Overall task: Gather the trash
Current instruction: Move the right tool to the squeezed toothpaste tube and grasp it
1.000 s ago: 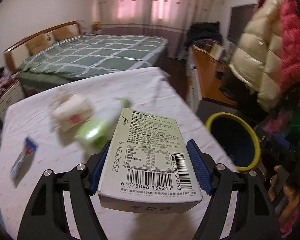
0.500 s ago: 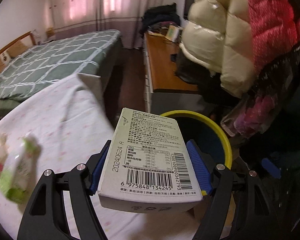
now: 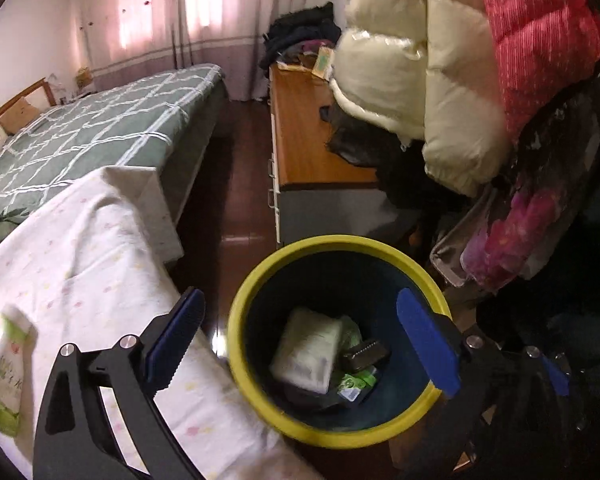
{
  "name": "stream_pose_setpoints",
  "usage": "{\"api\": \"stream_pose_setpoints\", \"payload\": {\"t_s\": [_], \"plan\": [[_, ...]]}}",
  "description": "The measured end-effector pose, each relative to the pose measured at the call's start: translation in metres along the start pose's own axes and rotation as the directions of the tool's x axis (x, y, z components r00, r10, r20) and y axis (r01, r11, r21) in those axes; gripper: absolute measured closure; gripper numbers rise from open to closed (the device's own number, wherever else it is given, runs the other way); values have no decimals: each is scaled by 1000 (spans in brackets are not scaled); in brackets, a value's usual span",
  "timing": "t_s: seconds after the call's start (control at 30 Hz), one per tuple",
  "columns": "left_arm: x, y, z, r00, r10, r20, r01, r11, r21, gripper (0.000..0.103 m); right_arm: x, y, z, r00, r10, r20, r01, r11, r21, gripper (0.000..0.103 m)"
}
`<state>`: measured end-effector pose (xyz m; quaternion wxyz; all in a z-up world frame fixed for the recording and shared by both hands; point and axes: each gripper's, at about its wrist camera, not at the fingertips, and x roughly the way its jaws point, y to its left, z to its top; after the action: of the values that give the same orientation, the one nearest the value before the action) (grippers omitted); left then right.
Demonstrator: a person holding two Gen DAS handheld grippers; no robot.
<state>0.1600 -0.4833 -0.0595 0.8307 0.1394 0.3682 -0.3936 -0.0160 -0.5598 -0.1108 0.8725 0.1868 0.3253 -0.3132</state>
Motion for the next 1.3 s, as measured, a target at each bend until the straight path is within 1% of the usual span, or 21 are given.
{"api": "stream_pose_setpoints", "payload": {"t_s": [0.17,0.27,0.37,0.43,0.53,0.57,0.6,0.67,0.77,0.83,0.87,0.97,1.0,1.03,1.07,1.1,1.13,1.2,1.23,1.27,1.3], "plan": [[-48,38,-17,997,24,67,-20,998,-63,5,2,11,-2,1000,25,-10,-25,1000,-15,6],[-84,72,-38,992,58,111,-46,993,-112,5,2,21,-3,999,39,-16,-40,999,-33,6],[-112,103,-56,986,96,135,-73,984,-163,5,0,35,-5,998,61,-21,-62,997,-55,6],[-135,128,-73,978,137,154,-104,973,-207,5,-3,46,-5,997,70,-20,-72,995,-75,6],[-163,159,-98,962,215,169,-168,953,-254,5,-7,66,-6,996,89,-17,-90,990,-110,6],[-171,168,-105,956,238,173,-188,946,-266,5,-9,74,-7,995,98,-17,-99,987,-124,6],[-181,180,-114,945,272,179,-216,935,-282,5,-10,80,-7,994,104,-17,-105,985,-136,6],[-201,204,-134,920,348,179,-279,904,-324,5,-13,97,-8,993,117,-16,-118,979,-166,6],[-224,237,-160,897,412,159,-328,863,-385,5,-15,120,-11,990,140,-22,-141,969,-205,6],[-240,265,-183,878,459,135,-361,821,-443,5,-16,134,-13,988,152,-27,-154,961,-229,6],[-248,279,-194,865,488,119,-384,795,-469,5,-16,142,-14,987,159,-29,-162,956,-243,6],[-262,307,-221,827,557,76,-444,730,-519,5,-19,168,-17,982,182,-40,-186,940,-285,6],[-269,321,-235,813,580,58,-460,700,-545,5,-21,176,-18,981,188,-42,-192,935,-299,6],[-274,328,-243,805,591,51,-468,684,-560,5,-22,185,-19,979,199,-46,-203,928,-312,6],[-280,341,-256,790,612,36,-481,656,-582,5,-22,194,-20,976,211,-53,-217,921,-323,6],[-284,350,-264,778,628,22,-495,634,-594,5,-22,202,-20,973,221,-59,-228,916,-331,6],[-285,351,-269,771,637,13,-504,622,-600,5,-23,211,-21,969,236,-68,-245,907,-342,6],[-291,365,-286,743,669,-20,-535,576,-618,5,-25,229,-24,961,264,-84,-276,890,-364,6],[-294,370,-294,733,679,-33,-545,559,-625,5,-26,240,-24,955,283,-94,-297,878,-375,6],[-298,376,-303,724,688,-48,-554,538,-635,5,-27,251,-24,946,305,-107,-323,866,-381,6],[-300,380,-310,718,693,-60,-559,523,-644,5,-29,260,-24,938,327,-117,-347,855,-385,6]]}}
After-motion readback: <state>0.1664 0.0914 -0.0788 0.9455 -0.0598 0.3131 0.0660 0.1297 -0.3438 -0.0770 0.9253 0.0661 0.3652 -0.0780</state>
